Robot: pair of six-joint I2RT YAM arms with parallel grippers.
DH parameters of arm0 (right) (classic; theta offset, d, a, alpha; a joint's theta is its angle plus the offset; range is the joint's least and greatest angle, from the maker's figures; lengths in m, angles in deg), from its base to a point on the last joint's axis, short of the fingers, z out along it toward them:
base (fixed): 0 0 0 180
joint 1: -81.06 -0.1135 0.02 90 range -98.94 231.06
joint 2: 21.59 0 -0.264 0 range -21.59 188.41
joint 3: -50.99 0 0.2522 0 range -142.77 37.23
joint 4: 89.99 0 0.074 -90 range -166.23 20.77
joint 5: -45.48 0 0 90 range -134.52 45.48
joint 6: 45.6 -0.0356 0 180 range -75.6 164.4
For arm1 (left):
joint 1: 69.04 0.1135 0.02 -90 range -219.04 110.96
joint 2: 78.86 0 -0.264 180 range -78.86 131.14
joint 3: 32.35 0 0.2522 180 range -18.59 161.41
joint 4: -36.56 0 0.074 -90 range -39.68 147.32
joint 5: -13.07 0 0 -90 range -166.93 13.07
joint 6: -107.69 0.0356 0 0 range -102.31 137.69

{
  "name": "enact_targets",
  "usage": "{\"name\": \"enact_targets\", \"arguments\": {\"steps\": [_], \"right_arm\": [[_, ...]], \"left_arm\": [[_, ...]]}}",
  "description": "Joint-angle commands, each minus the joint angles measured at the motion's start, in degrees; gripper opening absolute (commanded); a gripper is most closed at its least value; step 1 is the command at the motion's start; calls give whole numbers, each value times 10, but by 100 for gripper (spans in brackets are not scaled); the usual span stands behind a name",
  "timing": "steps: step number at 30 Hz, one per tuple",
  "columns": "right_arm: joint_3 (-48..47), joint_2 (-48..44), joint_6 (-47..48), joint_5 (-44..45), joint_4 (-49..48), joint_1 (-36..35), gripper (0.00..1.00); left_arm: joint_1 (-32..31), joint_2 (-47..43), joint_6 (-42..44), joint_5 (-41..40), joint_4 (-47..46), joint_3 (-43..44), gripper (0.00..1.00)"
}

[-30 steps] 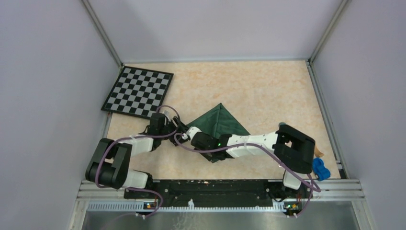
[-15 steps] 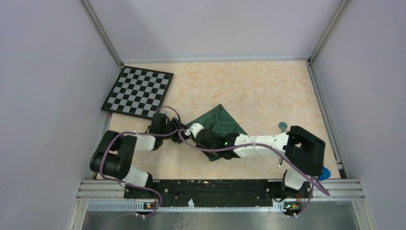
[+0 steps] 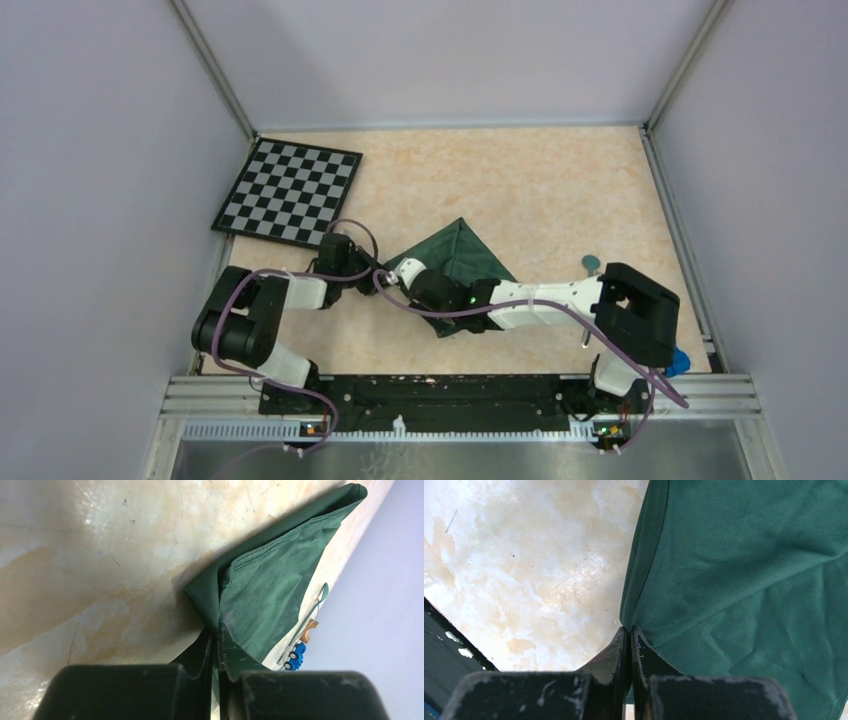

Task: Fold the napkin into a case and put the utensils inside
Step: Pick up the upper triangle-folded napkin from the center of the board, then turn over the upper triangle folded napkin at the center of the board.

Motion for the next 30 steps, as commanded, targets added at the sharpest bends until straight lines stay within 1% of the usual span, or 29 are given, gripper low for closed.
{"name": "enact_targets", "arguments": {"steps": [1, 2, 5, 9, 13, 15, 16, 17, 18, 20, 23, 25, 28, 30], "right_arm": [[1, -24, -3, -14, -28, 2, 0], [-2, -23, -5, -19, -29, 2, 0], [-12, -20, -29, -58, -43, 2, 0], [-25, -12, -89, -164, -106, 0, 0], [-81, 17, -148, -247, -179, -22, 0], [-126, 45, -187, -304, -227, -26, 0], [-142, 56, -209, -336, -261, -27, 0], [-156, 65, -236, -359, -293, -28, 0], [-166, 76, -278, -387, -345, -28, 0], [-176, 94, -341, -437, -432, -26, 0], [-170, 130, -424, -473, -547, -21, 0], [-140, 157, -493, -492, -645, -10, 0], [-73, 197, -574, -508, -774, 22, 0], [-8, 214, -602, -510, -841, 46, 0]], "left_arm": [[0, -17, 27, -26, 31, 22, 1], [0, -31, 28, -35, 56, 30, 0], [7, -90, 21, -68, 172, 61, 0], [32, -190, 28, -135, 384, 136, 0], [70, -305, 30, -233, 579, 209, 0], [94, -356, 42, -282, 643, 253, 0], [102, -376, 52, -305, 669, 290, 0], [103, -393, 73, -325, 683, 321, 0], [103, -406, 109, -339, 688, 351, 0], [103, -408, 157, -351, 687, 403, 0], [101, -350, 203, -333, 692, 455, 0], [93, -301, 216, -322, 683, 453, 0], [65, -228, 232, -305, 588, 395, 0], [37, -181, 232, -302, 526, 361, 0]]}}
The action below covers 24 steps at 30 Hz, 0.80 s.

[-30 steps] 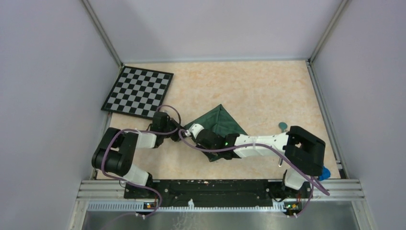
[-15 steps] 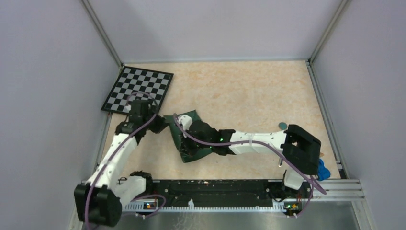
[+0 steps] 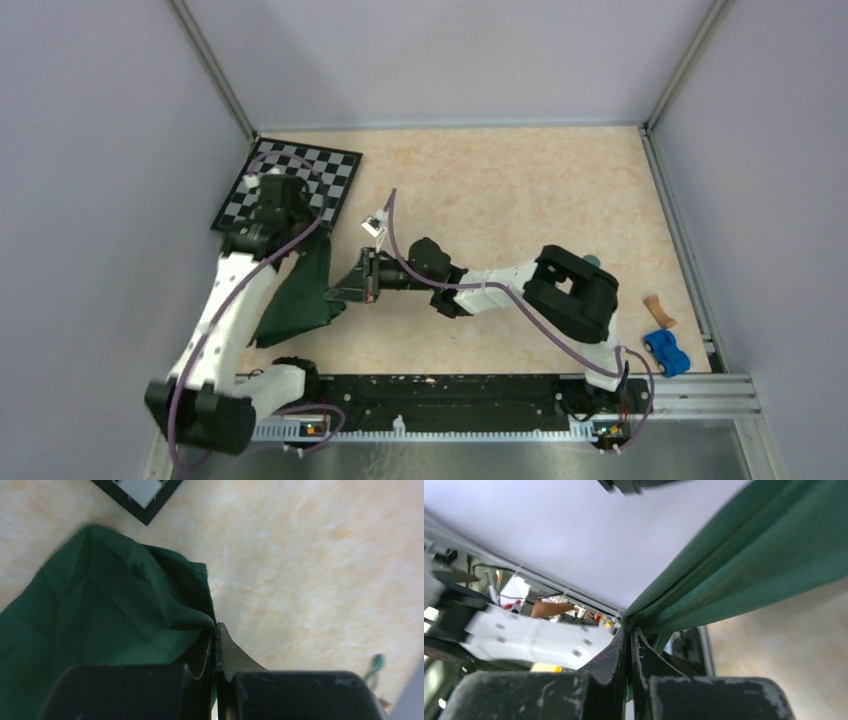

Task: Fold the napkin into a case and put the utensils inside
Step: Turn over the upper triangle folded napkin at the center of the board.

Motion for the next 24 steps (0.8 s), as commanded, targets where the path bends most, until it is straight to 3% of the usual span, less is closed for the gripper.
{"name": "enact_targets", "arguments": {"steps": [1, 6, 14, 16, 20, 24], "right_arm": [[123, 49, -128, -124, -188, 27, 0], [231, 49, -87, -140, -172, 81, 0], [358, 21, -87, -127, -167, 131, 0], [381, 4, -84, -113, -153, 141, 1], [418, -37, -60, -100, -116, 162, 27], [428, -94, 6, -89, -5, 173, 41]], "left_arm": [[-55, 132, 34, -16, -217, -78, 0], [-141, 277, 36, -22, -329, -81, 0], [-224, 416, 39, -12, -351, -9, 0], [-233, 437, 48, 7, -348, 9, 11], [-247, 404, 81, 58, -355, 5, 51], [-247, 307, 112, 119, -347, -29, 81]]}}
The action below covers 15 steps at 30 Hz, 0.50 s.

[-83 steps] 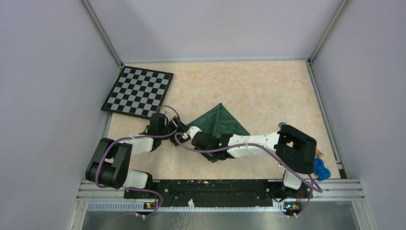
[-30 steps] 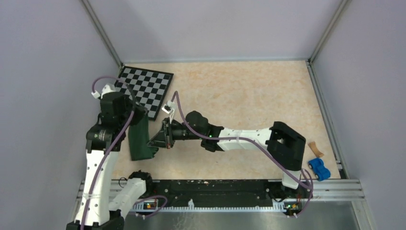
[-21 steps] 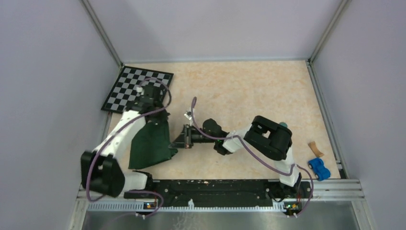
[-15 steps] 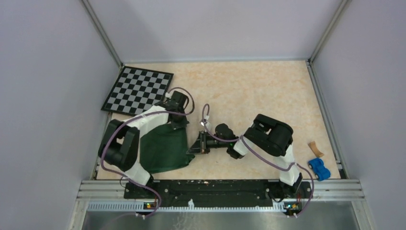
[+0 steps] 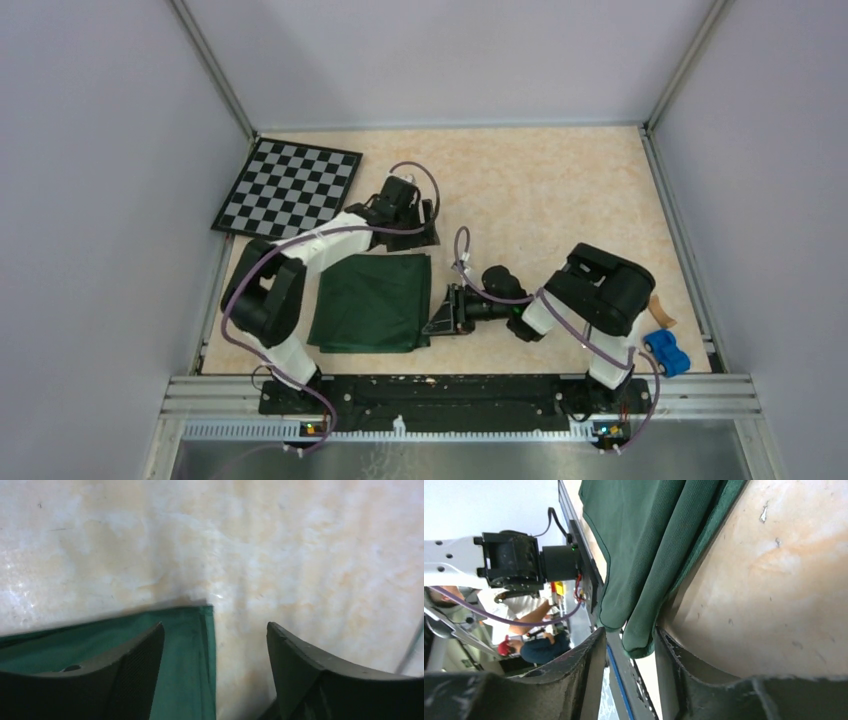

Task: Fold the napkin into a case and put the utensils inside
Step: Turn over the upper triangle folded napkin at the center of the board.

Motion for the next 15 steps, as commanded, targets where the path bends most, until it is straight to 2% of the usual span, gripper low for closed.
{"name": "enact_targets", "arguments": {"steps": [1, 3, 5, 7, 10, 15], "right_arm": [[10, -75, 83, -1, 110, 15, 43], [14, -103, 106, 10, 155, 23, 47], [13, -124, 123, 21, 195, 30, 47], [3, -142, 146, 32, 240, 30, 47], [-2, -144, 146, 28, 241, 28, 46], [-31, -121, 142, 26, 256, 4, 43]], "left_arm": [[-2, -131, 43, 66, -29, -32, 87], [-2, -181, 58, 91, -15, -65, 93], [-2, -227, 67, 121, 10, -100, 94], [-7, -264, 59, 141, 34, -146, 90], [-34, -319, 29, 141, 48, -216, 81], [-105, -354, -10, 75, 63, -271, 72]]}}
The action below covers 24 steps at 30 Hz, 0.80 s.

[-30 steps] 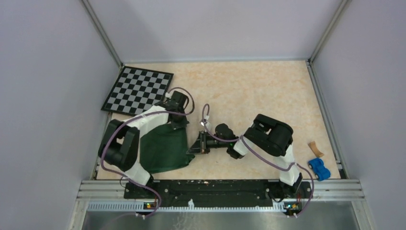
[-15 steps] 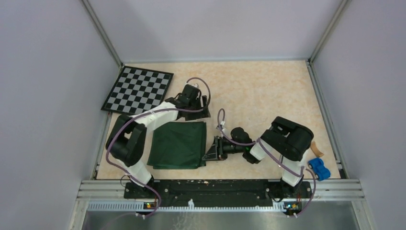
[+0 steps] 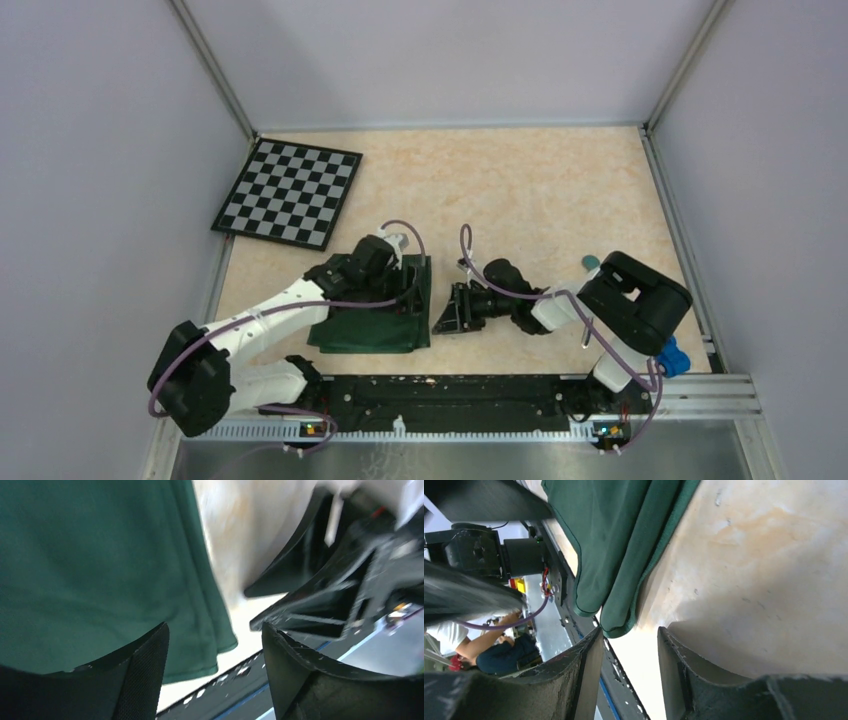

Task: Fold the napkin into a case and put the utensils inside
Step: Turn over the upper triangle folded napkin at the center of the board, then smooth out the lower triangle-folded napkin at the center of the board.

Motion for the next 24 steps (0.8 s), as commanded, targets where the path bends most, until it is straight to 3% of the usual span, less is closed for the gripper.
{"name": "enact_targets", "arguments": {"steps": [1, 8, 17, 24], "right_arm": [[-34, 14, 14, 6, 12, -23, 43], [-37, 45, -9, 16, -14, -47, 39], [-44, 65, -14, 12, -28, -52, 30], [-58, 84, -14, 1, -29, -63, 18]], "left_arm": [[-55, -17, -35, -50, 29, -27, 70], [-137, 36, -50, -154, 69, -5, 59], [-185, 82, -70, -171, 56, -8, 47], [-203, 104, -79, -188, 61, 8, 21]]}}
